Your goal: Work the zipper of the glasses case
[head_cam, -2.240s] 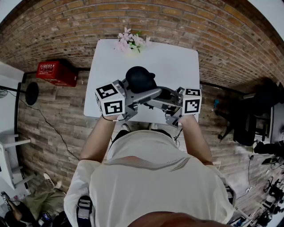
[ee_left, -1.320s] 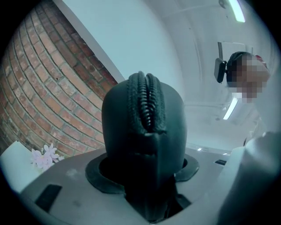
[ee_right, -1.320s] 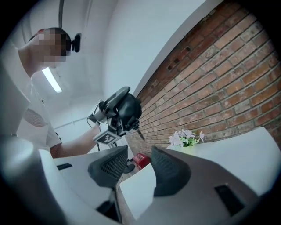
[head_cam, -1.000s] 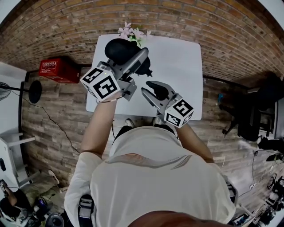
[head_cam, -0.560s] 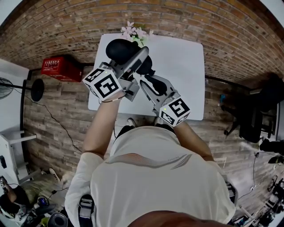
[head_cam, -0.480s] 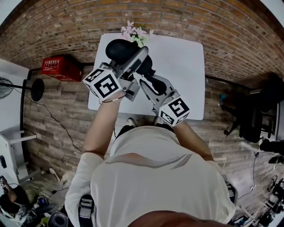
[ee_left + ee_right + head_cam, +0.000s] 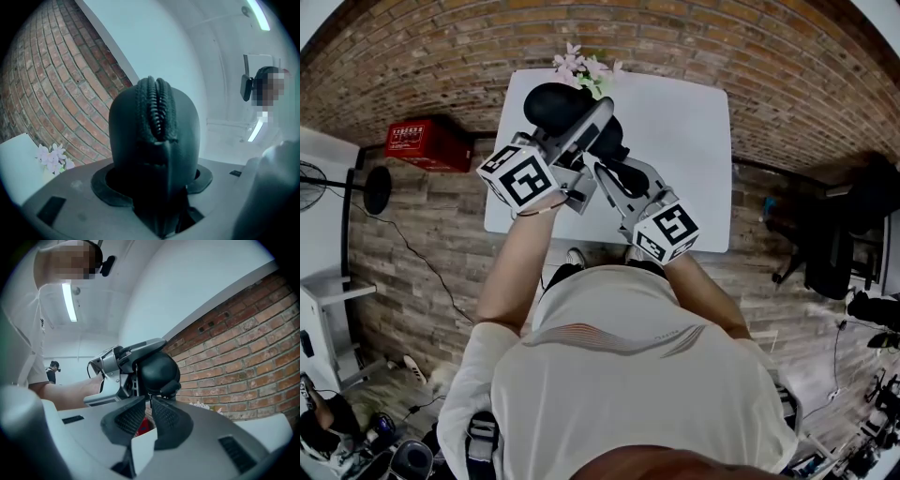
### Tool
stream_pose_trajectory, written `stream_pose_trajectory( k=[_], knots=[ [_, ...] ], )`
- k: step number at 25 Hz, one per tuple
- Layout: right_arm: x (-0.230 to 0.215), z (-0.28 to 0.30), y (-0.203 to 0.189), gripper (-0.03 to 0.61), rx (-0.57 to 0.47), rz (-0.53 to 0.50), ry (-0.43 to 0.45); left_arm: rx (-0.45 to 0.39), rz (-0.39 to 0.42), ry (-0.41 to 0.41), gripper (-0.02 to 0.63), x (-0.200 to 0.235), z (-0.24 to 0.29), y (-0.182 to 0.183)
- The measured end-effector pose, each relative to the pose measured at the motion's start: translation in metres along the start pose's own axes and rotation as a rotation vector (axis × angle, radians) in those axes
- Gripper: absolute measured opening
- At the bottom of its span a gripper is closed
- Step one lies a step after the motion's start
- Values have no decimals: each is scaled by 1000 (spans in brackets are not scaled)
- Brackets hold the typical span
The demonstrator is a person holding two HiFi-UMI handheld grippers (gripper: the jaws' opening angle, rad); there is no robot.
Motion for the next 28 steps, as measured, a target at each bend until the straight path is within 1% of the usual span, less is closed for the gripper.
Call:
stream_pose_trajectory(
  k=[6, 14, 19, 23, 28],
  knots=[
    [-2, 1, -2, 60, 10, 19, -7, 0, 5, 1, 262, 1, 1, -1],
    [-3, 1, -5, 54, 28, 17, -16, -8, 2, 17, 261, 3, -1, -2],
    [-4, 1, -6, 52, 44, 5, -36, -22, 25, 40, 258, 5, -3, -1],
    [-7, 0, -7, 51, 62, 1, -61, -33, 19, 56, 256, 8, -4, 0],
    [-12, -3, -11, 52, 84, -5, -76, -15, 30, 59, 255, 8, -5, -2]
  ],
)
Point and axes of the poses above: the fingertips, and each gripper's own axes: z forward along the fingers, x to its left, y out of its top, the point moved 1 cm from there along -z, backward along the fingers, and after that the axes turned 13 degrees about -z, right-handed, at the moved point
